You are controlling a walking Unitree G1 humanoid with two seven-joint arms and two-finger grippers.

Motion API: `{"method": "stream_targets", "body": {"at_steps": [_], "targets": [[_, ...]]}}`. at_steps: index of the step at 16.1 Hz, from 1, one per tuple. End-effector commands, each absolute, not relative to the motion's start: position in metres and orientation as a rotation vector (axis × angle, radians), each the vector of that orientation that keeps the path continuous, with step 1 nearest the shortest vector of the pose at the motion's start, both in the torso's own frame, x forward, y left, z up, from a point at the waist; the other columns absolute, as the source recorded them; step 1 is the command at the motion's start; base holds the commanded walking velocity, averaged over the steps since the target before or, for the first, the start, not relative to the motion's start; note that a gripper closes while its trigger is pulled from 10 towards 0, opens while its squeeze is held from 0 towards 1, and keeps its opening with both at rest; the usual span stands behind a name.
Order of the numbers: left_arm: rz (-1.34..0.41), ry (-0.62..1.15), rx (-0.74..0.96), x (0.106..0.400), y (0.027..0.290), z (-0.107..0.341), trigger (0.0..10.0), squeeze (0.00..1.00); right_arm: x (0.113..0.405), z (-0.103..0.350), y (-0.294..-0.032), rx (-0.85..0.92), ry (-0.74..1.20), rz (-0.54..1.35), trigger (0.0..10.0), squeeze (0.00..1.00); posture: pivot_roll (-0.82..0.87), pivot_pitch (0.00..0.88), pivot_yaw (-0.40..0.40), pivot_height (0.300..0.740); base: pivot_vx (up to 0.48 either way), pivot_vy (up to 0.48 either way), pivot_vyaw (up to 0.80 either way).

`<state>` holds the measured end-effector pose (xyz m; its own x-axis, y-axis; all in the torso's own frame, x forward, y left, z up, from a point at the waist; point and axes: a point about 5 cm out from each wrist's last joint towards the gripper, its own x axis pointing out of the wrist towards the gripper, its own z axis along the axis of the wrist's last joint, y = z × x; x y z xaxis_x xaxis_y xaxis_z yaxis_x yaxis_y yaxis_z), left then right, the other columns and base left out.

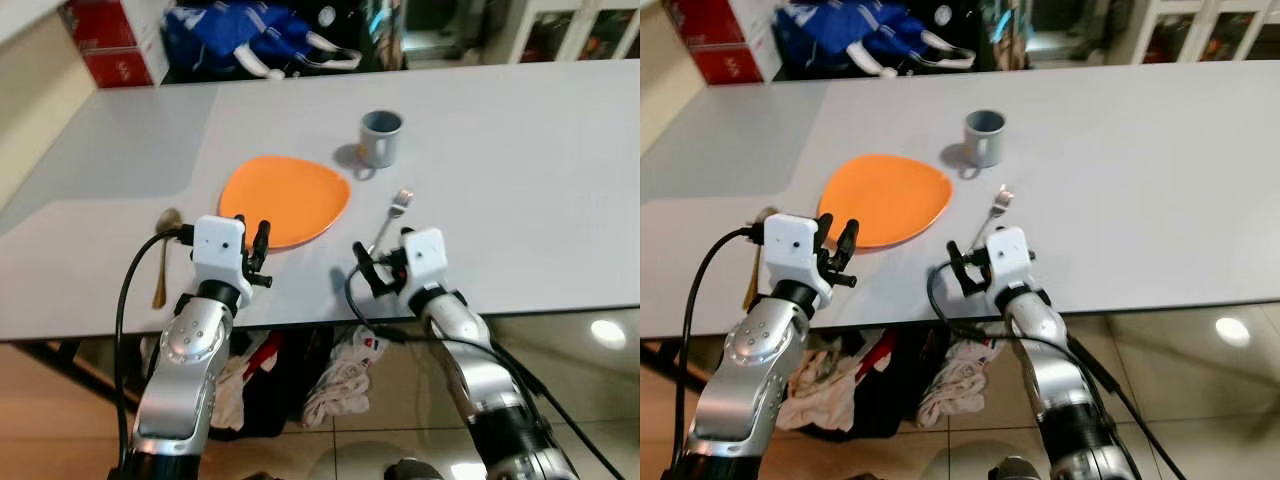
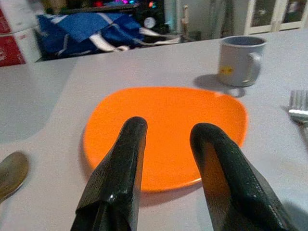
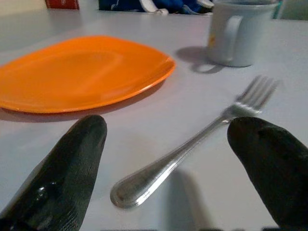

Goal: Setting the table

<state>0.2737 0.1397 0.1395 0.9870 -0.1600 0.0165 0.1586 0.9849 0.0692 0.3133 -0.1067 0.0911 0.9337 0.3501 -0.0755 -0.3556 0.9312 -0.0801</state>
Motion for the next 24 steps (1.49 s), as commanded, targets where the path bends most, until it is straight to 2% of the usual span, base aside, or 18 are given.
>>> {"method": "stream_targets", "body": {"at_steps": [1,4,9,13,20,24], "targets": [[-0.14,-0.027,0.074,0.268,0.145,0.143,10.0,0.0,0.319,0.092,-0.104,-0.092,0.06,0.36,10.0,0.0,-0.09,0.0,0.07,0.722,0.0,0.0,0.0],[-0.116,-0.019,0.082,0.258,0.151,0.144,10.0,0.0,0.328,0.1,-0.094,-0.091,0.034,0.373,10.0,0.0,-0.05,0.007,0.052,0.722,0.0,0.0,0.0],[-0.098,-0.013,0.08,0.254,0.153,0.148,10.0,0.0,0.309,0.083,-0.1,-0.099,0.084,0.379,10.0,0.0,-0.07,0.026,0.048,0.722,0.0,0.0,0.0],[-0.106,-0.005,0.068,0.256,0.149,0.15,10.0,0.0,0.307,0.073,-0.104,0.028,0.173,0.342,10.0,0.0,-0.08,0.043,0.055,0.722,0.0,0.0,0.0],[-0.094,0.005,0.058,0.256,0.151,0.152,10.0,0.0,0.309,0.074,-0.103,0.129,0.235,0.384,10.0,0.0,-0.07,0.028,0.056,0.722,0.0,0.0,0.0],[-0.098,0.011,0.055,0.256,0.151,0.151,10.0,0.0,0.304,0.061,-0.12,0.009,0.292,0.352,10.0,0.0,-0.07,0.024,0.057,0.722,0.0,0.0,0.0]]}}
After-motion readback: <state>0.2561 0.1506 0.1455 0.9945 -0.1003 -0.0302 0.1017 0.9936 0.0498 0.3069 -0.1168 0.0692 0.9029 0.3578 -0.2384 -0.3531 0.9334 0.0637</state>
